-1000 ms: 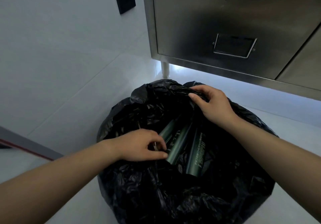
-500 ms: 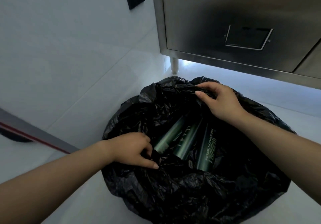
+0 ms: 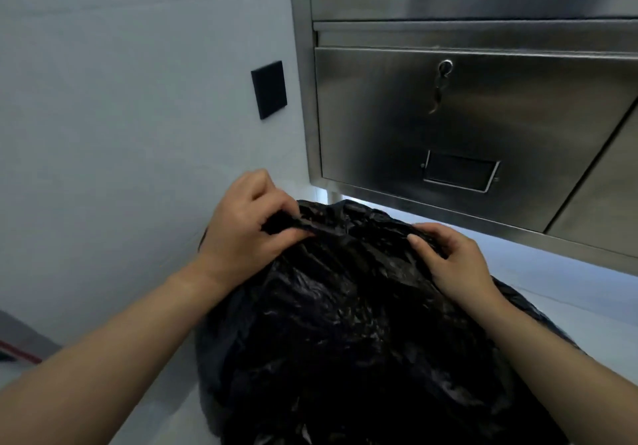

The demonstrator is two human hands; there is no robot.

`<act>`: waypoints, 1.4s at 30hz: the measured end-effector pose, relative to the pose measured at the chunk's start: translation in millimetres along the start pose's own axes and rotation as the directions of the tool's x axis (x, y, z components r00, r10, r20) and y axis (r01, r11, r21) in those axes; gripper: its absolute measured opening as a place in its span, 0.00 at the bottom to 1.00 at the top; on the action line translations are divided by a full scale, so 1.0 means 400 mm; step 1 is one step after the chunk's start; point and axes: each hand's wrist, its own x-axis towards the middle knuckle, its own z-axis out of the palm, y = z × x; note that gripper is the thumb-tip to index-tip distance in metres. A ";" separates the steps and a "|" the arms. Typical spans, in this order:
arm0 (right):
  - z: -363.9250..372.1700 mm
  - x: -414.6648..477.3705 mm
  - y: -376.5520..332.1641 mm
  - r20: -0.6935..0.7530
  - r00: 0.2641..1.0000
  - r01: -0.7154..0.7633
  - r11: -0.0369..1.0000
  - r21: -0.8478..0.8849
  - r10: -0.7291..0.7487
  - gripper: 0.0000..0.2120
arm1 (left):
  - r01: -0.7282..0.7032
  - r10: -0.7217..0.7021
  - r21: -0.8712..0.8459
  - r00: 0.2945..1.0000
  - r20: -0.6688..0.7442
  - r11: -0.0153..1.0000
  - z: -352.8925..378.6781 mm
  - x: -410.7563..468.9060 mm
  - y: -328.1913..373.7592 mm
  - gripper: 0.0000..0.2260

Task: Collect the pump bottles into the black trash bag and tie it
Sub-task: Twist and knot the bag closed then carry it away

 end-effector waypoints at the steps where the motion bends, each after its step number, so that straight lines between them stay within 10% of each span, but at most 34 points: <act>1: -0.005 0.007 0.000 -0.025 1.000 -0.006 1.000 0.013 0.007 0.06 | -0.007 0.006 0.017 0.998 0.064 1.000 0.007 -0.035 -0.006 0.13; 8: 0.020 -0.009 0.021 0.041 0.999 -0.005 1.000 0.015 0.004 0.07 | -0.196 0.004 0.178 0.684 0.729 0.964 -0.002 -0.358 -0.052 0.14; 18: 0.061 -0.031 0.012 0.152 0.988 -0.009 1.000 0.002 0.009 0.03 | 0.154 -0.134 0.030 0.727 0.674 0.988 0.008 -0.266 -0.004 0.18; 25: 0.048 -0.049 0.006 0.175 0.984 -0.037 0.999 0.003 0.036 0.05 | 0.134 -0.017 -0.031 0.339 0.940 0.991 0.092 -0.329 0.065 0.25; 31: 0.093 -0.092 0.021 0.255 0.965 -0.061 0.998 0.003 0.058 0.06 | 0.349 -0.132 -0.010 0.380 0.916 0.937 0.047 -0.525 0.102 0.22; 37: 0.149 -0.107 0.053 0.310 0.949 -0.068 0.997 0.030 0.056 0.08 | 0.215 -0.103 0.008 0.438 0.893 0.977 0.034 -0.651 0.168 0.20; 42: 0.195 -0.128 0.098 0.375 0.925 -0.099 0.991 0.092 0.057 0.04 | 0.267 -0.132 0.049 0.303 0.944 0.963 0.042 -0.704 0.175 0.22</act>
